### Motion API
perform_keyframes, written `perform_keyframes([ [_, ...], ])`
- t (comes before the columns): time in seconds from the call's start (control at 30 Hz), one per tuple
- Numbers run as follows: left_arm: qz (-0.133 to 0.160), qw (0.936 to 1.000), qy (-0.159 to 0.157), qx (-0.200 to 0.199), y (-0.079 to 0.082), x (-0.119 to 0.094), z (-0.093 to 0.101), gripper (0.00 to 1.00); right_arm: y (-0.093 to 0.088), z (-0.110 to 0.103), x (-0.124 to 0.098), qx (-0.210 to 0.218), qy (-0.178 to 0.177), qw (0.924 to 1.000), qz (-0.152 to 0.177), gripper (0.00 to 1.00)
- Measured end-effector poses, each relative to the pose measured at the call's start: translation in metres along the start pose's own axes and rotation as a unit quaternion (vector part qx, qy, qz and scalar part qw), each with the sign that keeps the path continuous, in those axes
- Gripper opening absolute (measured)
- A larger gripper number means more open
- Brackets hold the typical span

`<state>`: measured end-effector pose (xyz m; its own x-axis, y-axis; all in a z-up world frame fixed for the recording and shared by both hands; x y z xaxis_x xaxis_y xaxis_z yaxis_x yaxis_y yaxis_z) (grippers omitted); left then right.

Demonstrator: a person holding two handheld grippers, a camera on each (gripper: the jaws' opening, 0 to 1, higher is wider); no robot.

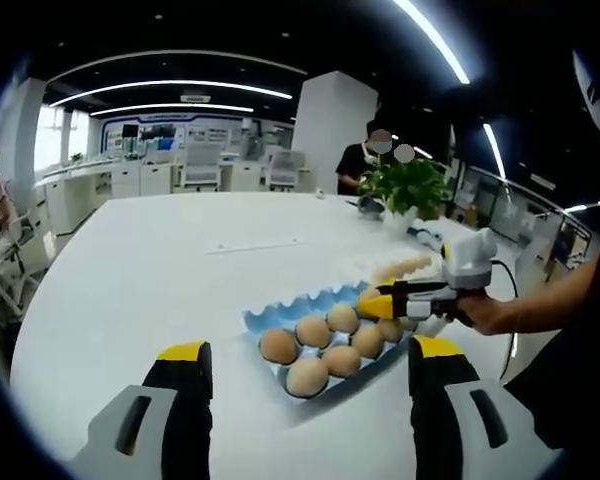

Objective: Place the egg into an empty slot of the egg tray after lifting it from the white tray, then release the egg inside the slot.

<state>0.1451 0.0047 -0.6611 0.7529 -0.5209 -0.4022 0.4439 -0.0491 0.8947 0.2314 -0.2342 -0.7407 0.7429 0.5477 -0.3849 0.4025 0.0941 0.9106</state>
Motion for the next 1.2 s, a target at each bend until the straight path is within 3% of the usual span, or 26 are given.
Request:
perform_keyframes([
  [0.4, -0.002, 1.0000, 0.001, 0.001, 0.000, 0.000, 0.001, 0.80, -0.002, -0.004, 0.003, -0.048, 0.014, 0.9986, -0.016, 0.27],
  [0.97, 0.004, 1.0000, 0.004, 0.000, 0.002, -0.001, 0.002, 0.81, -0.002, -0.002, -0.004, -0.045, 0.020, 0.9987, -0.011, 0.28],
  [1.2, 0.003, 1.0000, 0.003, 0.003, 0.001, -0.001, 0.002, 0.81, -0.002, 0.004, -0.020, -0.047, 0.005, 0.9989, 0.006, 0.27],
])
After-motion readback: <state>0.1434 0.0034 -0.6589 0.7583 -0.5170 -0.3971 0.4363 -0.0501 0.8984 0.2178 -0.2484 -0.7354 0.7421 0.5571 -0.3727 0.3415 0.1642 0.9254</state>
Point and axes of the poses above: the point that each gripper's makers call its tool centre point, and the gripper's own axes: x roughly forward along the fingers, z roughly to its right, y roughly out of its top, the point moved 7 cm from there along -x, roughly backward along the fingers
